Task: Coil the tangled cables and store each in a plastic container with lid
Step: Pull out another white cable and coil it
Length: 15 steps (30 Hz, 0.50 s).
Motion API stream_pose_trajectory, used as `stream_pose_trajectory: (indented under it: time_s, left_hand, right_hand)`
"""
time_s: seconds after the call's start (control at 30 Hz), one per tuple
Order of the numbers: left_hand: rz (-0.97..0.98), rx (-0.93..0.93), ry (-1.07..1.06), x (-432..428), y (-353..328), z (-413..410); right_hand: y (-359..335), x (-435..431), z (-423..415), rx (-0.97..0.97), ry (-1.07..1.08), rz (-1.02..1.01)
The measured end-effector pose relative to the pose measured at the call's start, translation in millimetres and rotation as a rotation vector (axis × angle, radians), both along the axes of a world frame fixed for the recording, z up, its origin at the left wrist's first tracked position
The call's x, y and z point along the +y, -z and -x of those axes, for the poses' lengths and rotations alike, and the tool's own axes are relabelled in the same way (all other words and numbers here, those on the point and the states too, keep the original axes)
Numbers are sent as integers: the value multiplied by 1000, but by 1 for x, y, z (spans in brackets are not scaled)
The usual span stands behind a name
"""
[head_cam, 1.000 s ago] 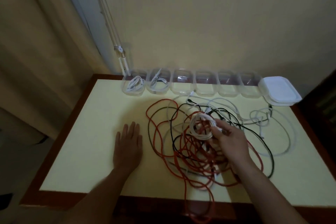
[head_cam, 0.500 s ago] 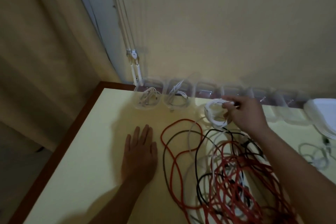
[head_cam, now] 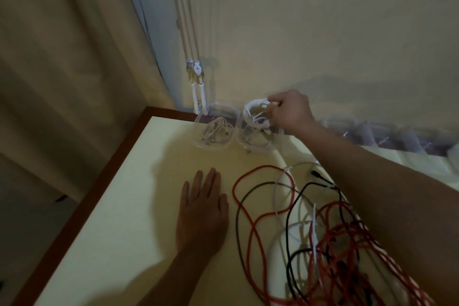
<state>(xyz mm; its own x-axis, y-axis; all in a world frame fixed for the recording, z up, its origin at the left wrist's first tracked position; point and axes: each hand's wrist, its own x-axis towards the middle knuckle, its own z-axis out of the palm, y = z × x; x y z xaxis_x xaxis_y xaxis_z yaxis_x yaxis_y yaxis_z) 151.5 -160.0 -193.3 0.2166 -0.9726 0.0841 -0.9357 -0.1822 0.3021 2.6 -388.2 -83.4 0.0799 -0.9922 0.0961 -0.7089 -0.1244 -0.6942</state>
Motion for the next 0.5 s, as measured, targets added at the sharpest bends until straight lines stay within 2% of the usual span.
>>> stream_pose_trajectory:
  time_s: [0.13, 0.23, 0.37, 0.5]
  left_hand:
    - [14, -9, -4, 0, 4, -1]
    - [3, -7, -4, 1, 4, -1]
    - [19, -16, -6, 0, 3, -1]
    - [19, -15, -10, 0, 5, -1]
  right_hand:
    - [12, 7, 2, 447, -79, 65]
    - [20, 14, -2, 676, -134, 125]
    - [27, 22, -6, 687, -156, 201]
    - [36, 27, -4, 697, -231, 176]
